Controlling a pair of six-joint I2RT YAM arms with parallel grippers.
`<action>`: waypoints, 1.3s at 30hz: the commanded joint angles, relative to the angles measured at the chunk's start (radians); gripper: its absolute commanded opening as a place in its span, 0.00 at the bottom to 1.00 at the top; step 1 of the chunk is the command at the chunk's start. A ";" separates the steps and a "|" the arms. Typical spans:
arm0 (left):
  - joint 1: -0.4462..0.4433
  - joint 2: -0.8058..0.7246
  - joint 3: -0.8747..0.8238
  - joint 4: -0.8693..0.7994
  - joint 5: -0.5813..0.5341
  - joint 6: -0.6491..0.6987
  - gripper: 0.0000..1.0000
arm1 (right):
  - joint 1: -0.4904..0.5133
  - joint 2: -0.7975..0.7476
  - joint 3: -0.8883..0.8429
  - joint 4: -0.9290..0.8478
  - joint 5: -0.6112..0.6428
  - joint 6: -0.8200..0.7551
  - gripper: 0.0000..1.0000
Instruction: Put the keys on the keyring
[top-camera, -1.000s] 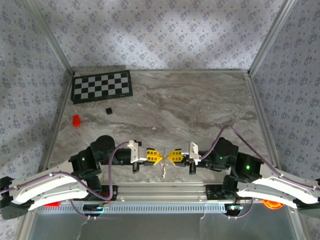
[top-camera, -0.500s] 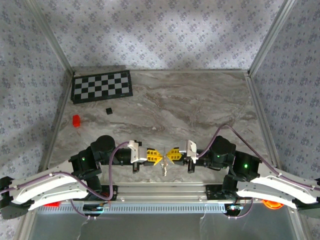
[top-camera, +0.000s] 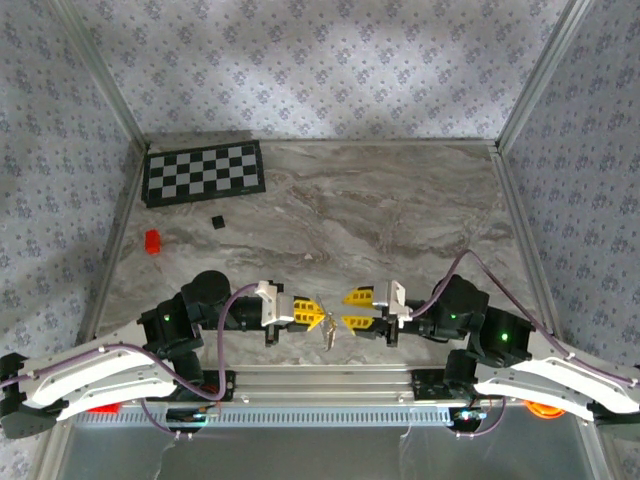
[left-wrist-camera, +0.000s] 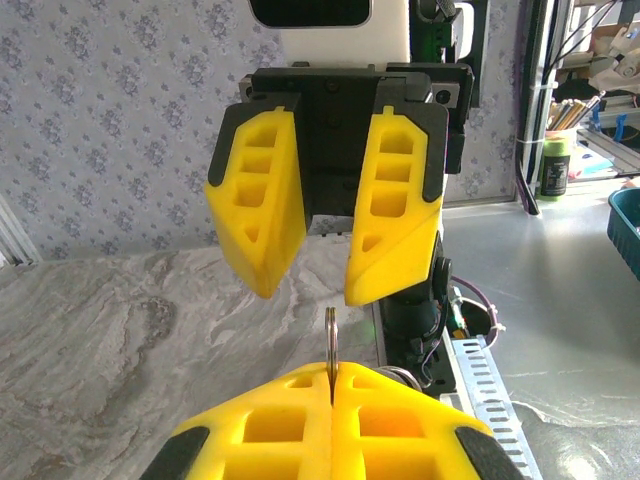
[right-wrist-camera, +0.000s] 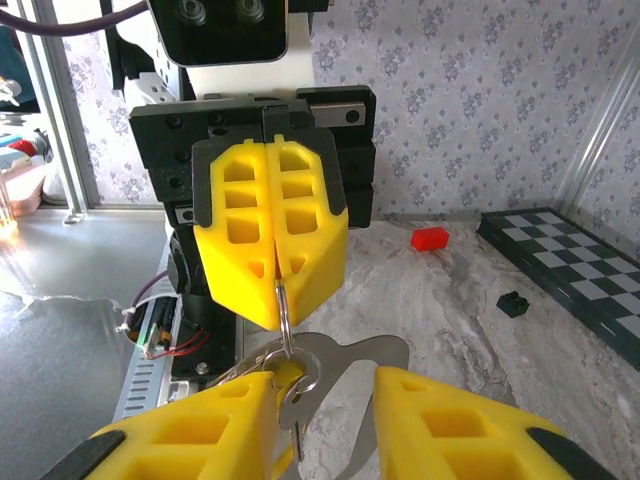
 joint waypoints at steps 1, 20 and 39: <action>-0.002 -0.010 0.039 0.055 0.032 0.005 0.00 | -0.002 -0.019 -0.021 0.026 0.004 0.025 0.33; -0.004 -0.020 0.020 0.108 0.059 -0.023 0.00 | 0.001 -0.046 -0.123 0.116 -0.029 0.073 0.33; -0.003 -0.029 0.018 0.114 0.055 -0.024 0.00 | 0.021 0.000 -0.140 0.158 -0.092 0.080 0.39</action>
